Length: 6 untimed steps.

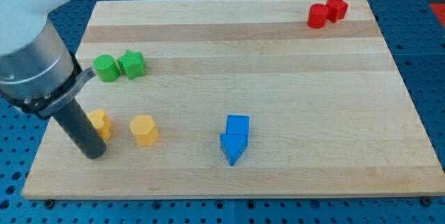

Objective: Push yellow heart to green star

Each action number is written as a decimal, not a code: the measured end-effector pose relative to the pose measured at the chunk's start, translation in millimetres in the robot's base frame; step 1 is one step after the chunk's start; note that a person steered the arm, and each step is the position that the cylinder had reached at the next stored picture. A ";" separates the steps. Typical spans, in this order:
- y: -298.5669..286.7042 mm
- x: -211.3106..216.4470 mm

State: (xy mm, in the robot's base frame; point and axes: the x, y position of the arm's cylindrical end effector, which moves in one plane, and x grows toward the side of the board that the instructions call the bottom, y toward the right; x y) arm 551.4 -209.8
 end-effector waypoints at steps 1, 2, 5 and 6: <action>0.0 -19.6; -6.8 -29.5; -11.5 -56.6; 3.8 -74.9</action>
State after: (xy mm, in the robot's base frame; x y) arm 476.5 -206.0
